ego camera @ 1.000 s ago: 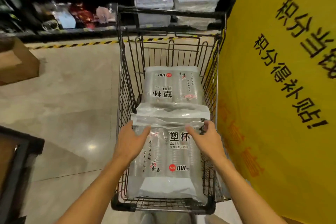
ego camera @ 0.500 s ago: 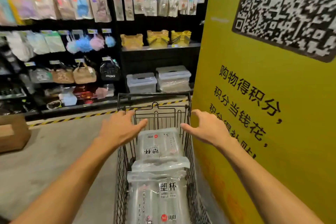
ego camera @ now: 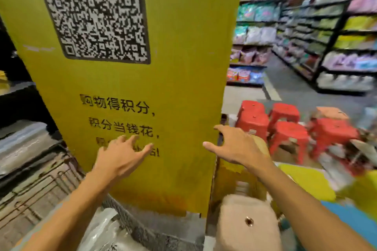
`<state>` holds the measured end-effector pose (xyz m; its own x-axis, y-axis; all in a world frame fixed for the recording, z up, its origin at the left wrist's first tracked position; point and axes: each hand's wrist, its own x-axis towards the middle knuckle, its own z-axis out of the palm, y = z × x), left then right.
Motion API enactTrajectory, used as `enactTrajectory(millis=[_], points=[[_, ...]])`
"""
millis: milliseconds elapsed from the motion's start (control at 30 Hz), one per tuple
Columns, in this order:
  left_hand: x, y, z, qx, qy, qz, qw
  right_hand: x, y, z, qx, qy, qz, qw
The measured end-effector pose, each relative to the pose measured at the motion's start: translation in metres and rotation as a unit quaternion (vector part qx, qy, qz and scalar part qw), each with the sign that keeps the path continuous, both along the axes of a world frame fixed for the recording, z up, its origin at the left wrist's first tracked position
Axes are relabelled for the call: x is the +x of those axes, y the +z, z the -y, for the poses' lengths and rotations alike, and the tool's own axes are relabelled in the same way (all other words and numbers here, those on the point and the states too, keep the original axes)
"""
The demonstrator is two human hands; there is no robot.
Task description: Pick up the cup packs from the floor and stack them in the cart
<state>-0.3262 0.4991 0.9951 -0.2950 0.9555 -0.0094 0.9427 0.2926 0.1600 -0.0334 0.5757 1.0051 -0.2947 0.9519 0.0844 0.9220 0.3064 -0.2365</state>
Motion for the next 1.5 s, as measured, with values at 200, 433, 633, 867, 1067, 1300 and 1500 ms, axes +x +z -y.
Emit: enactTrajectory(millis=[200, 433, 633, 867, 1067, 1300, 1500], points=[[0.192, 0.004, -0.027, -0.004, -0.227, 0.034, 0.973, 0.198, -0.002, 0.121, 0.003, -0.257, 0.002, 0.967], [0.429, 0.006, 0.03, 0.012, -0.458, 0.01, 0.889, 0.379, -0.006, 0.323, 0.018, -0.485, 0.0, 0.874], [0.611, -0.021, 0.152, 0.019, -0.611, 0.024, 0.791, 0.482, -0.028, 0.532, 0.017, -0.625, -0.01, 0.78], [0.762, -0.055, 0.306, -0.028, -0.702, 0.073, 0.708, 0.549, -0.059, 0.729, -0.004, -0.737, -0.041, 0.675], [0.867, -0.077, 0.378, -0.073, -0.759, 0.057, 0.645, 0.585, -0.088, 0.814, -0.023, -0.806, -0.072, 0.587], [1.005, -0.121, 0.413, -0.11, -0.809, 0.056, 0.575, 0.646, -0.13, 0.842, -0.04, -0.861, -0.114, 0.494], [1.123, -0.15, 0.417, -0.132, -0.835, 0.018, 0.534, 0.714, -0.159, 0.836, -0.061, -0.89, -0.151, 0.426]])
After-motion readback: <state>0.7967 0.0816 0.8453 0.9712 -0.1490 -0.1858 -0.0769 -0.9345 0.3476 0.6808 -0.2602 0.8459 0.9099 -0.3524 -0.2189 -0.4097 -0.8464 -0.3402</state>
